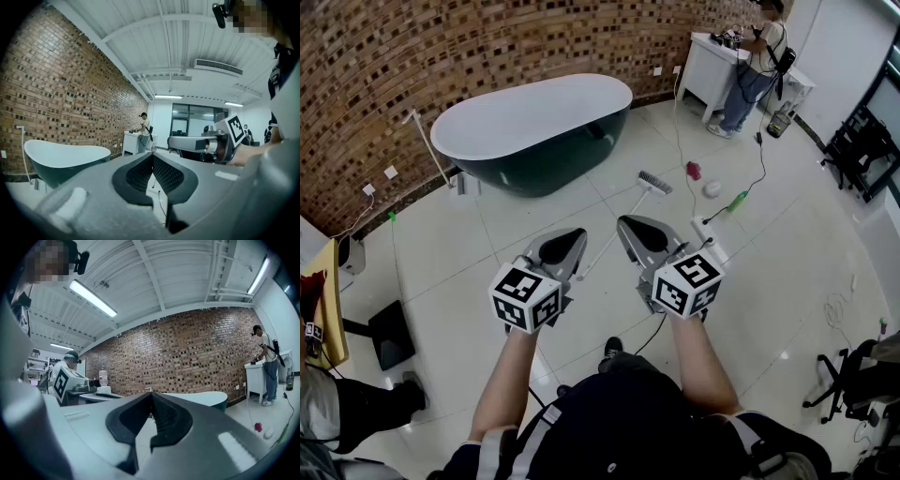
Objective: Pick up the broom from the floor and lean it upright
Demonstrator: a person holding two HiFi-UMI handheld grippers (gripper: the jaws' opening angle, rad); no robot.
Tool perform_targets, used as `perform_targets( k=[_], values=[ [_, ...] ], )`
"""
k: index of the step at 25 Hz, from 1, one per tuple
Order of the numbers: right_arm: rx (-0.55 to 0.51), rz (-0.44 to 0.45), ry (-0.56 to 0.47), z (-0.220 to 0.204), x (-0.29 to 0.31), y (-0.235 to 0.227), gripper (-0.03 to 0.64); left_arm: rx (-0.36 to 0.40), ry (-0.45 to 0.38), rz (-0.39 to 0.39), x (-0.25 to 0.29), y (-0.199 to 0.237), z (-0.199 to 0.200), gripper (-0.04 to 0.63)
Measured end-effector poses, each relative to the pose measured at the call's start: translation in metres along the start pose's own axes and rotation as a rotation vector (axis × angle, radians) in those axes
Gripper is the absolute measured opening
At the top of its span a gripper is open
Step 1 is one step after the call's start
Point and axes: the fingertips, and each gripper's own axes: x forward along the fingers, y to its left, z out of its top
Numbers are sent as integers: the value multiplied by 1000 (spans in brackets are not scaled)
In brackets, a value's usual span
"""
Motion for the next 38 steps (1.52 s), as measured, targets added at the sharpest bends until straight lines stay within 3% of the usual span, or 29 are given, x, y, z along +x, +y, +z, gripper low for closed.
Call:
perform_targets(
  k=[15,26,31,34,38],
  values=[
    [28,-15,22,-9,26,-151,11,-9,54,-6,142,42,-10,2],
    [21,-90,99,-22,101,-226,48,-53,51,-104,233,124,-22,2],
    [12,-108,118,-23,130,-257,20,-62,60,-127,264,152,-26,2],
    [15,-67,140,-31,144,-269,5,-87,78,-101,272,162,-40,2],
    [5,45,164,-30,173,-293,5,-105,81,-10,289,182,-44,2]
  ],
)
